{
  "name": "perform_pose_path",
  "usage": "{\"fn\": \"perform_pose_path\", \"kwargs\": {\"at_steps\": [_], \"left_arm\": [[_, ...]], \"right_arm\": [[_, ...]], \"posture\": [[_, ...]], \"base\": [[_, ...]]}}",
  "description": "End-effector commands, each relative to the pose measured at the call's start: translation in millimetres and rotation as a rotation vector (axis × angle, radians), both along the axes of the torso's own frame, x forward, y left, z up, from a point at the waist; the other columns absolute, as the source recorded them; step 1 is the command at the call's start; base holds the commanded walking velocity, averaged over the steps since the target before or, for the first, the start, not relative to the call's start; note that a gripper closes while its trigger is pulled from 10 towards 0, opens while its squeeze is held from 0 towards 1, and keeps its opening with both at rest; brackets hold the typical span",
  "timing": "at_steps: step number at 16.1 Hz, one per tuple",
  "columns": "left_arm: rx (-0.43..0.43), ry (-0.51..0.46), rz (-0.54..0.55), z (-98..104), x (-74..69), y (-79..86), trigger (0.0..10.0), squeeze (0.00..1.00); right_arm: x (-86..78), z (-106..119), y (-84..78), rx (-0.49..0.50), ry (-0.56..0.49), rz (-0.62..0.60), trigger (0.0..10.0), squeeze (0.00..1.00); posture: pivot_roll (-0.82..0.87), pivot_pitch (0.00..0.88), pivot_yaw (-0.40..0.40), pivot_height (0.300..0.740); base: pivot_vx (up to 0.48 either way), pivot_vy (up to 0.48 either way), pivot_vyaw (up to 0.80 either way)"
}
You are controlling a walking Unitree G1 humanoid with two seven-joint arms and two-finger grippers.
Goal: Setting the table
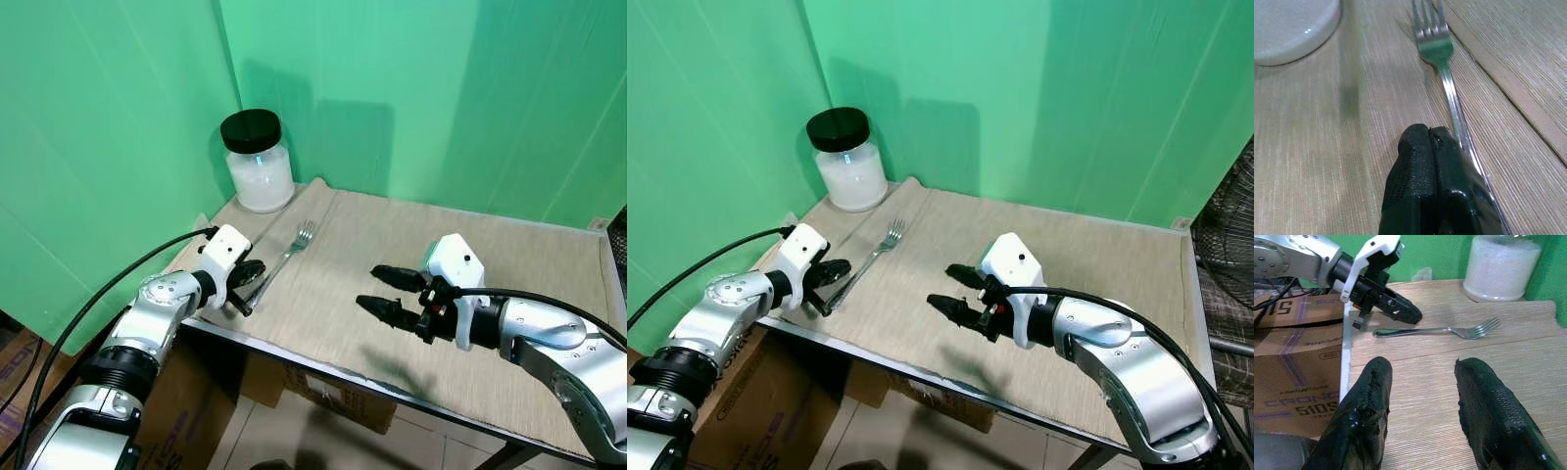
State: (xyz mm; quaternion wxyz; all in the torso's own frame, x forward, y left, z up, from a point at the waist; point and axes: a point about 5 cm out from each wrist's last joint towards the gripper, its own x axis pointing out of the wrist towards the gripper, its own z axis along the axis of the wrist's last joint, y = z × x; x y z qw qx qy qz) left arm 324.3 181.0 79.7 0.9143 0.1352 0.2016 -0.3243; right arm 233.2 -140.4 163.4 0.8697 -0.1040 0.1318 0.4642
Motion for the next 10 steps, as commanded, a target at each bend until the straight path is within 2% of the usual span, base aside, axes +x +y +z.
{"fn": "perform_pose_path", "kwargs": {"at_steps": [1, 3, 5, 7, 9, 10], "left_arm": [[-0.022, -0.024, 0.016, 4.3, -0.1, 3.0, 0.0, 0.0], [-0.047, -0.061, 0.021, 11.1, -0.7, 1.7, 0.0, 0.0], [-0.131, -0.185, 0.011, 39.2, -1.7, -4.3, 0.0, 0.0], [-0.163, -0.219, -0.006, 49.1, -3.0, -8.5, 0.0, 0.0], [-0.122, -0.237, 0.002, 53.2, 0.9, -7.5, 0.0, 0.0], [-0.094, -0.23, 0.05, 50.1, 7.9, -5.9, 10.0, 0.0]], "right_arm": [[1.7, 1.8, -3.2, 0.004, -0.022, -0.029, 10.0, 0.0], [2.5, 2.3, -6.8, 0.008, -0.042, -0.068, 10.0, 0.0], [11.8, 5.3, -12.8, 0.054, -0.075, -0.166, 10.0, 0.0], [13.7, 5.0, -13.3, 0.055, -0.079, -0.175, 10.0, 0.0], [13.0, 5.6, -9.2, 0.056, -0.086, -0.171, 10.0, 0.0], [11.4, 5.5, -9.2, 0.058, -0.086, -0.172, 10.0, 0.0]], "posture": [[0.02, 0.0, 0.139, 0.74], [0.03, 0.0, 0.13, 0.74], [0.05, 0.0, 0.12, 0.74], [0.05, 0.0, 0.122, 0.74], [0.03, 0.0, 0.134, 0.74], [0.02, 0.0, 0.131, 0.74]], "base": [[0.0, 0.0, 0.0], [0.0, 0.0, 0.0], [0.0, 0.0, 0.0], [0.0, 0.0, 0.0], [0.0, 0.0, 0.0], [0.0, 0.0, 0.0]]}}
